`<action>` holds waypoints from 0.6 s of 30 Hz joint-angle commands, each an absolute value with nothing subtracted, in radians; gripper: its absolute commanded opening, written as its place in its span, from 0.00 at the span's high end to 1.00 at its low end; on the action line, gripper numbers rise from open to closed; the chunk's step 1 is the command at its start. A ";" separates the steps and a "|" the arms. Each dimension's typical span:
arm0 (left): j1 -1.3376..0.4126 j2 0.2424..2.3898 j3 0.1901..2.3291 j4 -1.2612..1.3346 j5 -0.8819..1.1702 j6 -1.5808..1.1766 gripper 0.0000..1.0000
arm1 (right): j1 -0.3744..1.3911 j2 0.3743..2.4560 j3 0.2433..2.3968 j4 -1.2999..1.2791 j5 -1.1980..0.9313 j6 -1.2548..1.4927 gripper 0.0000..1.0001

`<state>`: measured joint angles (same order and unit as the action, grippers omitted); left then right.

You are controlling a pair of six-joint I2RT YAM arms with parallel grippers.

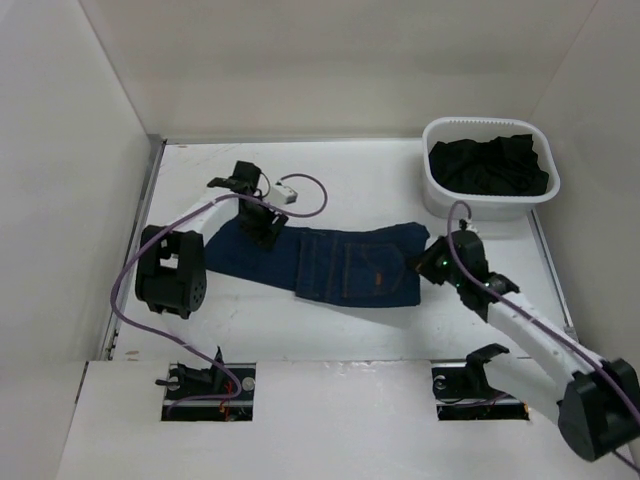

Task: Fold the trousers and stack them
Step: Fold the trousers

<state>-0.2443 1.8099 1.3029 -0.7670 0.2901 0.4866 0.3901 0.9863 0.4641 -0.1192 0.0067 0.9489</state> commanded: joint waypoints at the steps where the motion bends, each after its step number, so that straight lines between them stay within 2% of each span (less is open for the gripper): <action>1: -0.168 1.746 1.339 -0.782 0.243 0.495 0.48 | 0.286 0.864 0.636 -0.435 0.022 0.749 1.00; 5: -0.127 1.799 1.348 -0.775 0.189 0.476 0.49 | 0.165 0.822 0.820 -0.722 0.029 0.548 1.00; 10: -0.168 1.859 1.373 -0.759 0.196 0.440 0.50 | 0.131 0.902 1.099 -0.951 0.067 0.422 1.00; 18: -0.283 1.945 1.440 -0.655 0.201 0.390 0.48 | 0.409 1.141 1.393 -0.980 0.216 0.517 1.00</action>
